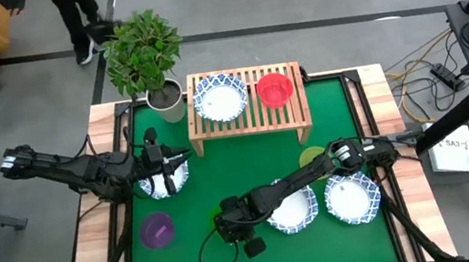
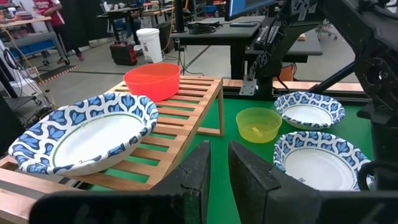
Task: Place and stack bowls onto a shelf
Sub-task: Stack the green bowl on top of the orange bowl
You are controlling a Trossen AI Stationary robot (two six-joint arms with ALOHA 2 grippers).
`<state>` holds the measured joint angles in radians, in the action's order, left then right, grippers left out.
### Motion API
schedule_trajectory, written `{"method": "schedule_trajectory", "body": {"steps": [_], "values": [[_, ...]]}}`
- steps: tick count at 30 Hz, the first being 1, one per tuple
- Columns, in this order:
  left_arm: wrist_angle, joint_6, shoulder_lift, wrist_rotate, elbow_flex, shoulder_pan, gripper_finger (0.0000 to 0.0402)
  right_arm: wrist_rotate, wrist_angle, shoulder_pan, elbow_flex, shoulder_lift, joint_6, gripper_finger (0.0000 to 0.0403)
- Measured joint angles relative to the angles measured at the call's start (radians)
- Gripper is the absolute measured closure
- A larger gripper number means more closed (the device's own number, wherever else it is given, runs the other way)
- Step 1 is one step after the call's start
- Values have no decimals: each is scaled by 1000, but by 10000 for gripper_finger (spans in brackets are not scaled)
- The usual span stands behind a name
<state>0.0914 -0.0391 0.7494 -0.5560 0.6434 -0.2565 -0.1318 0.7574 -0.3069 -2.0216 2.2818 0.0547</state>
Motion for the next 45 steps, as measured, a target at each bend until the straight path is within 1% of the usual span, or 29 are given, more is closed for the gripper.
{"method": "schedule_trajectory", "body": {"steps": [9,13,18,22,25,30,32,35,36,37,40,43,45], "values": [[-1,0,0,0,0,0,362,2,8,0,-17,-12,26,392],[-1,0,0,0,0,0,362,1,57,0,-53,-37,36,393],[-1,0,0,0,0,0,362,2,124,0,-75,-106,35,393],[-2,0,0,0,0,0,362,15,153,-2,-78,-189,13,393],[-2,-1,0,0,0,0,362,60,182,-9,-78,-263,-3,393],[-1,-8,0,0,0,0,362,165,264,-20,-78,-406,-44,392],[-2,-8,0,0,0,0,362,244,300,-20,-78,-467,-61,392],[-2,-8,1,0,0,0,362,417,389,-5,-77,-540,-68,392],[-2,-8,1,0,0,0,362,453,411,7,-73,-555,-73,392],[-2,-8,1,0,0,0,362,466,423,20,-71,-573,-81,392],[-2,-8,1,0,0,0,362,455,400,41,-52,-595,-75,392],[-1,-4,1,0,0,0,362,392,337,31,-4,-592,-17,392],[-2,-3,1,0,0,0,362,346,259,17,52,-579,26,392]]}}
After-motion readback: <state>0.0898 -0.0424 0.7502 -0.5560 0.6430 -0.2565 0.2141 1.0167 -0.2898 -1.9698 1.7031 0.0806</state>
